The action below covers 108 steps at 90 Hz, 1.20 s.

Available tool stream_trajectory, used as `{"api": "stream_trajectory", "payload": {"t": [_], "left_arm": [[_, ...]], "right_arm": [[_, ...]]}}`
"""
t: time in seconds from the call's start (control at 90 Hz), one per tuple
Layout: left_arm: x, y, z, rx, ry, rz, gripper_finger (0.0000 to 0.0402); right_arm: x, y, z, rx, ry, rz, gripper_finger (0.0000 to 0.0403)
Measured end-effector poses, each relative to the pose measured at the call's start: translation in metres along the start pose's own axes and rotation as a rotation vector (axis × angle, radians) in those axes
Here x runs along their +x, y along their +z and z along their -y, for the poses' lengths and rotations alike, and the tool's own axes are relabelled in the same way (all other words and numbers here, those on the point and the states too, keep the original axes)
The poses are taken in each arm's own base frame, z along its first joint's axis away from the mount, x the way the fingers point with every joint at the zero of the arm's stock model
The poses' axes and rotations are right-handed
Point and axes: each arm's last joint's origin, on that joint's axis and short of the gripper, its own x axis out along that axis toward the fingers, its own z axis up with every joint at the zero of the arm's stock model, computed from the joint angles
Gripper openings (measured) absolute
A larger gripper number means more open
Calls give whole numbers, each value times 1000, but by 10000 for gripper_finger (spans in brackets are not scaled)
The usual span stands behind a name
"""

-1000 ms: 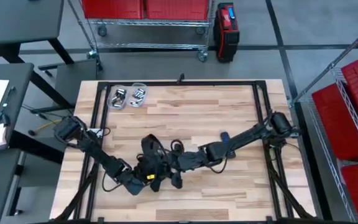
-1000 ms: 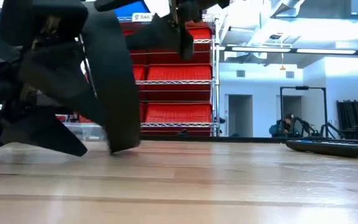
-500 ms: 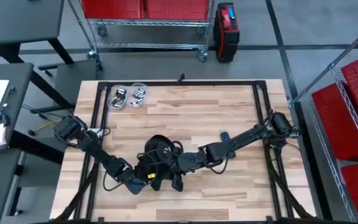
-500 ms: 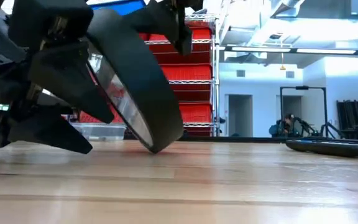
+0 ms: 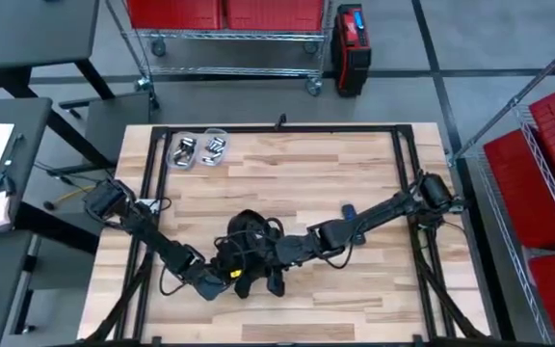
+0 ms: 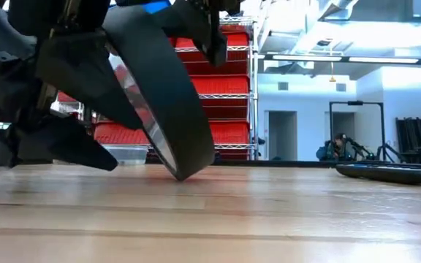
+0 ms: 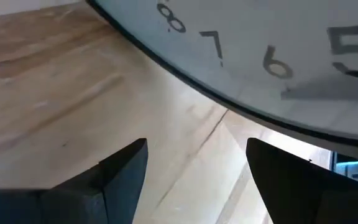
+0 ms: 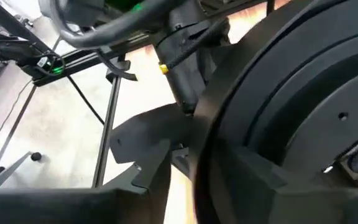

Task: Insert battery
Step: Insert the silver battery into the wall clock battery compartment

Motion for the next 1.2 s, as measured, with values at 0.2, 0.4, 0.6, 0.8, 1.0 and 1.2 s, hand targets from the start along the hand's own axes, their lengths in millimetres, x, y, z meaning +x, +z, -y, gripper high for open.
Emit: {"api": "stream_trajectory", "payload": {"t": [0.2, 0.4, 0.6, 0.8, 1.0, 1.2], "left_arm": [[2, 1, 8, 30, 0, -13, 256], [1, -2, 11, 7, -14, -99, 256], [-11, 3, 16, 8, -9, -133, 256], [-40, 13, 17, 26, 67, -250, 256], [-74, 30, 13, -11, 170, -363, 256], [-94, 46, 11, -27, 191, -373, 256]], "right_arm": [[0, 0, 1, 0, 2, -5, 25], [-2, 2, 6, 7, 17, -43, 3], [-15, 9, 10, -10, -4, -78, 1], [-45, 16, 18, -102, -69, -191, 1], [-56, 1, 39, -180, -170, -436, 0], [-39, -16, 64, -179, -229, -585, 0]]}}
